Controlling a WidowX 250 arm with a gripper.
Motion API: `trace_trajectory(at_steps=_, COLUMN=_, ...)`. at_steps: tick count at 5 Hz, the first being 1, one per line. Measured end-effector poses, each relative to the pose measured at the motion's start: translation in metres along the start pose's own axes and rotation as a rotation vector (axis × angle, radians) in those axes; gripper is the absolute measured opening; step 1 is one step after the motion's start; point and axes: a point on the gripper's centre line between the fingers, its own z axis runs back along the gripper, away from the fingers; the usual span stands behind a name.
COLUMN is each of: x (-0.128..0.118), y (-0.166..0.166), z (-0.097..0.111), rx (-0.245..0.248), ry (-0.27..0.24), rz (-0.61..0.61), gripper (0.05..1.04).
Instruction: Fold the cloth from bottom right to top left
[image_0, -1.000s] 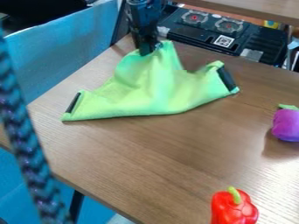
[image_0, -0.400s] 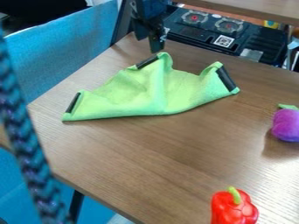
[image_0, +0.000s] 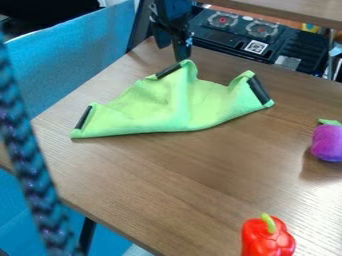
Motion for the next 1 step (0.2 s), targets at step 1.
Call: trace_trajectory(at_steps=1, x=-0.0199, y=-0.0103, z=0.0369, rx=-0.022, ry=0.013, rz=0.025, gripper=0.999)
